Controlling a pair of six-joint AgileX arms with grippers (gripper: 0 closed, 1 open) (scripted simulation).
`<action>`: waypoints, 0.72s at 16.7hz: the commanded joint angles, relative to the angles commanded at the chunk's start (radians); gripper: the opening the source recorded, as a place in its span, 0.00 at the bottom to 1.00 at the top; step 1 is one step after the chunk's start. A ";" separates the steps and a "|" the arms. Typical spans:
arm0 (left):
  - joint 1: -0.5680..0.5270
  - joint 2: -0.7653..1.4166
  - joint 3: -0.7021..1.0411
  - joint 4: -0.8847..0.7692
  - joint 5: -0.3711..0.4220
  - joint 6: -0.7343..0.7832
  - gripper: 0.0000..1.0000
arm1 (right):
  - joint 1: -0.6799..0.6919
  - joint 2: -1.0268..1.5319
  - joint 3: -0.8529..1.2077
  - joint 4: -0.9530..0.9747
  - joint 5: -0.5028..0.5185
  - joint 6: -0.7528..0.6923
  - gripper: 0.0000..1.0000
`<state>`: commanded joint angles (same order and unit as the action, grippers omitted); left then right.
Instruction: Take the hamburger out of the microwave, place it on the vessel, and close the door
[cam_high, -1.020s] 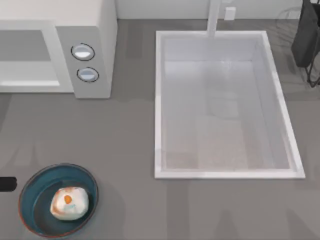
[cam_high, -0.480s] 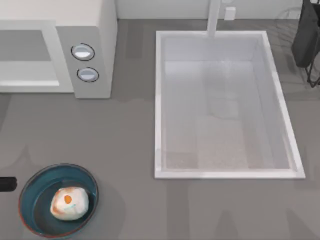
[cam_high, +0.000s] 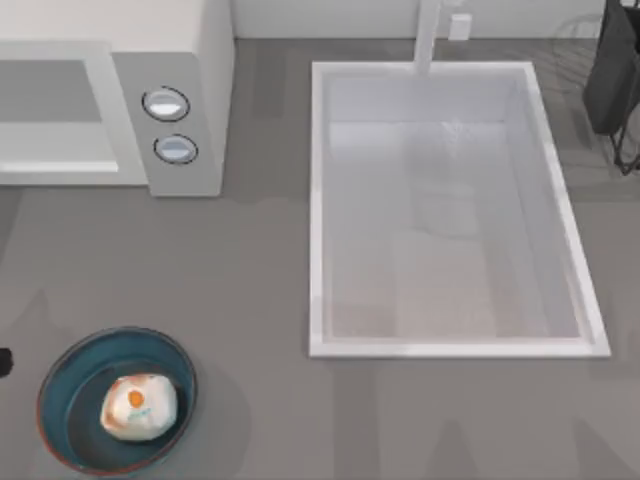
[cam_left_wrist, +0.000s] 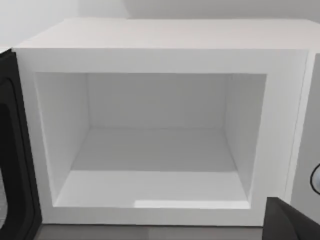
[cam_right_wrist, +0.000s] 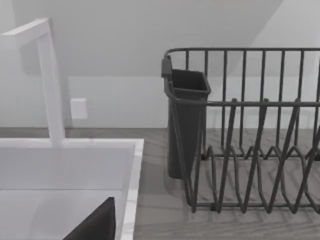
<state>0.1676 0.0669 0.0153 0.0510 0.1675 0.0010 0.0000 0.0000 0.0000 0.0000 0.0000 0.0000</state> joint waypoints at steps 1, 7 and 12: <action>0.047 0.016 0.004 0.012 0.047 0.000 0.00 | 0.000 0.000 0.000 0.000 0.000 0.000 1.00; 0.188 0.071 0.016 0.054 0.188 0.001 0.00 | 0.000 0.000 0.000 0.000 0.000 0.000 1.00; 0.201 0.065 0.010 0.052 0.201 0.002 0.00 | 0.000 0.000 0.000 0.000 0.000 0.000 1.00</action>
<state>0.3682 0.1320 0.0254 0.1035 0.3682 0.0030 0.0000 0.0000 0.0000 0.0000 0.0000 0.0000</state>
